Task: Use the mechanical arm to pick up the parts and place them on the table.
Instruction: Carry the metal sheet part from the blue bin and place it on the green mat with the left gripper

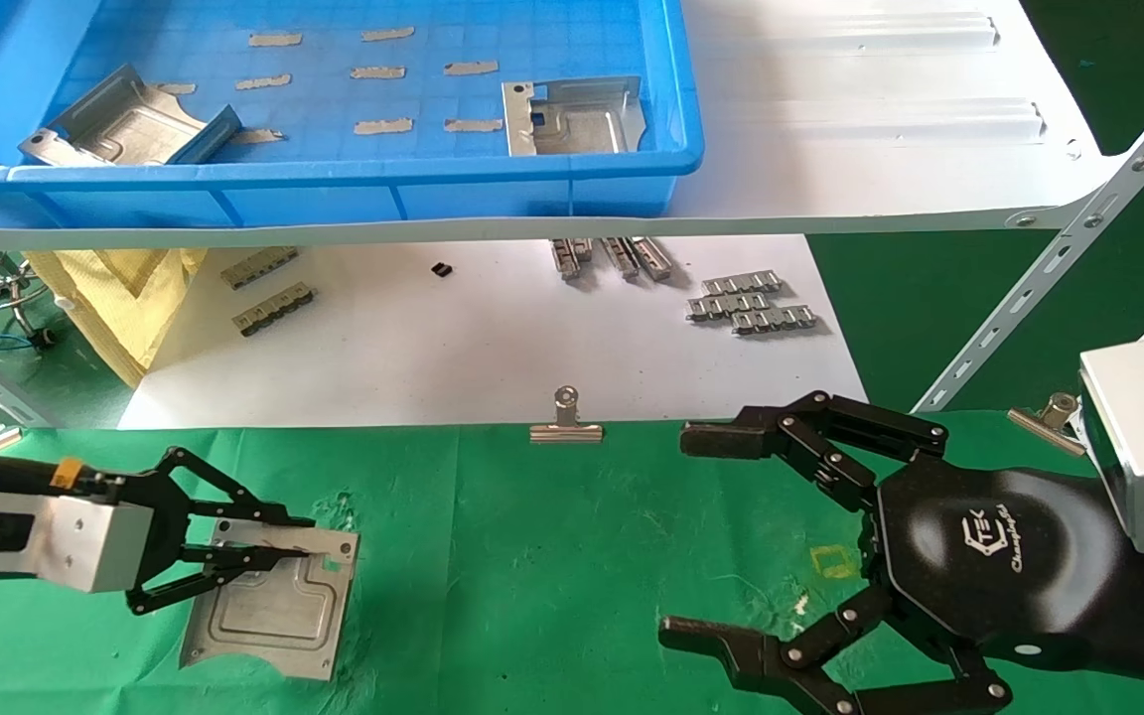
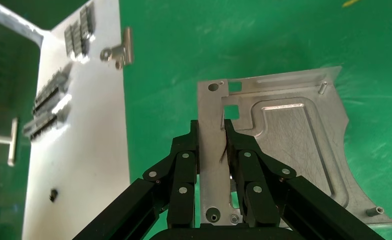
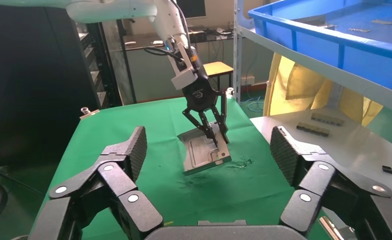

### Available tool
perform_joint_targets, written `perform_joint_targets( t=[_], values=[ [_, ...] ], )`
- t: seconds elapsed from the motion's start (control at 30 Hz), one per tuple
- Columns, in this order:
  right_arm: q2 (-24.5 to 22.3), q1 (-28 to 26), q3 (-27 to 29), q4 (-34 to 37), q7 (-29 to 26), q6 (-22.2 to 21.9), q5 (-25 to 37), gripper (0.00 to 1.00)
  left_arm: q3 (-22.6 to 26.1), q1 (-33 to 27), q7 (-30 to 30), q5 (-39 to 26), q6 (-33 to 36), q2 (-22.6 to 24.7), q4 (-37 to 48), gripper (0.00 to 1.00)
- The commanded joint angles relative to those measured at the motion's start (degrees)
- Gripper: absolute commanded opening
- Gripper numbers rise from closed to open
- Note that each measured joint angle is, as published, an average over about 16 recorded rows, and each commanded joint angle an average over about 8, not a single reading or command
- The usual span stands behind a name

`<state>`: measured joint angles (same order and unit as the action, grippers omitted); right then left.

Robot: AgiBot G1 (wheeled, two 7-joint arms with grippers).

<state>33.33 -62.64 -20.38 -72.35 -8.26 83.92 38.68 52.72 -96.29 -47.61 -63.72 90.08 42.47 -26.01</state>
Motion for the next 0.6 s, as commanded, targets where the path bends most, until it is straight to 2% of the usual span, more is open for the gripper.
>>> perform_joint_targets(
  t=[0.03, 0.17, 0.2, 0.23, 0.6],
  values=[
    [0.0, 0.0, 0.0, 0.0, 0.0, 0.0, 0.0, 1.0, 0.5, 0.2, -1.6, -0.3, 0.0, 0.6, 2.3, 0.38],
    [0.0, 0.0, 0.0, 0.0, 0.0, 0.0, 0.0, 1.0, 1.0, 0.3, -2.9, 0.3, 0.1, 2.1, 5.9, 0.88],
    [0.0, 0.0, 0.0, 0.0, 0.0, 0.0, 0.0, 1.0, 1.1, 0.3, -3.3, 0.4, 0.0, 2.5, 6.8, 0.97],
    [0.0, 0.0, 0.0, 0.0, 0.0, 0.0, 0.0, 1.0, 1.1, 0.3, -3.8, 0.5, -0.1, 2.8, 7.7, 1.0],
    [0.0, 0.0, 0.0, 0.0, 0.0, 0.0, 0.0, 1.0, 2.0, -1.4, -7.2, 0.1, -0.3, 5.6, 15.7, 1.0]
  ],
)
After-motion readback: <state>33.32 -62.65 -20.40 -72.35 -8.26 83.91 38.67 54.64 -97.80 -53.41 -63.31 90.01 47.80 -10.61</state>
